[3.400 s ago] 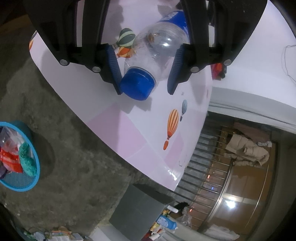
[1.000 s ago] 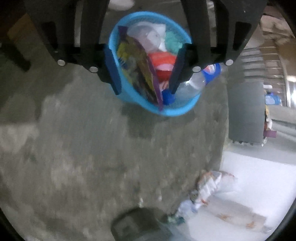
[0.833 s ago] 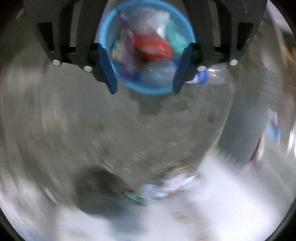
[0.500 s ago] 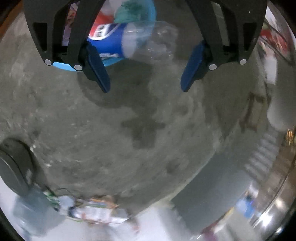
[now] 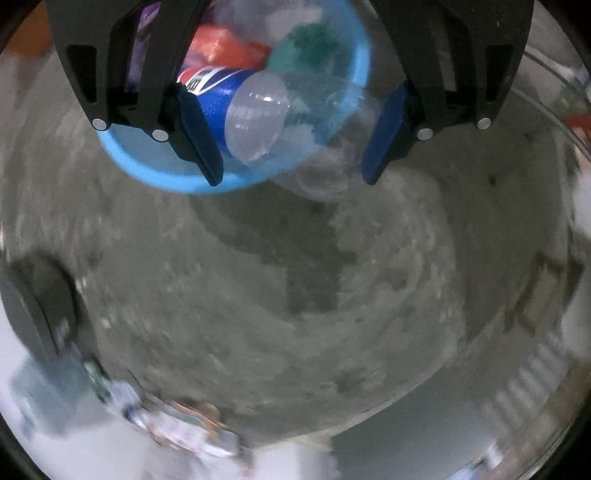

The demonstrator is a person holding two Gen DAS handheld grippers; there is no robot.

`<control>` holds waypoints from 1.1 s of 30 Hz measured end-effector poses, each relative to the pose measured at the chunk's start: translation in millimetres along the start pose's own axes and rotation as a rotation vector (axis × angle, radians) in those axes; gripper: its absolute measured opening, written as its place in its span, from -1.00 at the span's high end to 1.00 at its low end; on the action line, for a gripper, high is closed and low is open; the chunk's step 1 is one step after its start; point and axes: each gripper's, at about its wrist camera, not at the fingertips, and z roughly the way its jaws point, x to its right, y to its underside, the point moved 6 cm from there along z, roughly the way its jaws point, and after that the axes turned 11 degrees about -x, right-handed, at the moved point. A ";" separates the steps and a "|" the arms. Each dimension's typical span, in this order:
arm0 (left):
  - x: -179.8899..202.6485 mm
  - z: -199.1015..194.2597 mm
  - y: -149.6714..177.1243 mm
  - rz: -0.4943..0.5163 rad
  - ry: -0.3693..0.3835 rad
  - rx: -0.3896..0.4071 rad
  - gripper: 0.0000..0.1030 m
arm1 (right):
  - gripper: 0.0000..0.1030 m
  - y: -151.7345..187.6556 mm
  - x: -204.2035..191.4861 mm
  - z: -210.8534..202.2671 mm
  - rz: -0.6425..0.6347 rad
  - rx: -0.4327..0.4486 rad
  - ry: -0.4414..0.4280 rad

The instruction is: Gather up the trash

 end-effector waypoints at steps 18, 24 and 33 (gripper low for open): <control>17.8 -83.5 31.7 -0.210 -0.229 0.279 -0.89 | -0.85 212.2 -96.6 -379.0 -0.153 0.748 -0.167; 33.2 -78.0 77.6 -0.099 -0.426 0.199 -0.89 | -0.85 286.7 -154.0 -389.7 -0.239 0.803 -0.169; 23.6 -82.0 105.0 -0.210 -0.447 0.167 -0.89 | -0.85 314.5 -190.6 -347.4 -0.299 0.714 0.034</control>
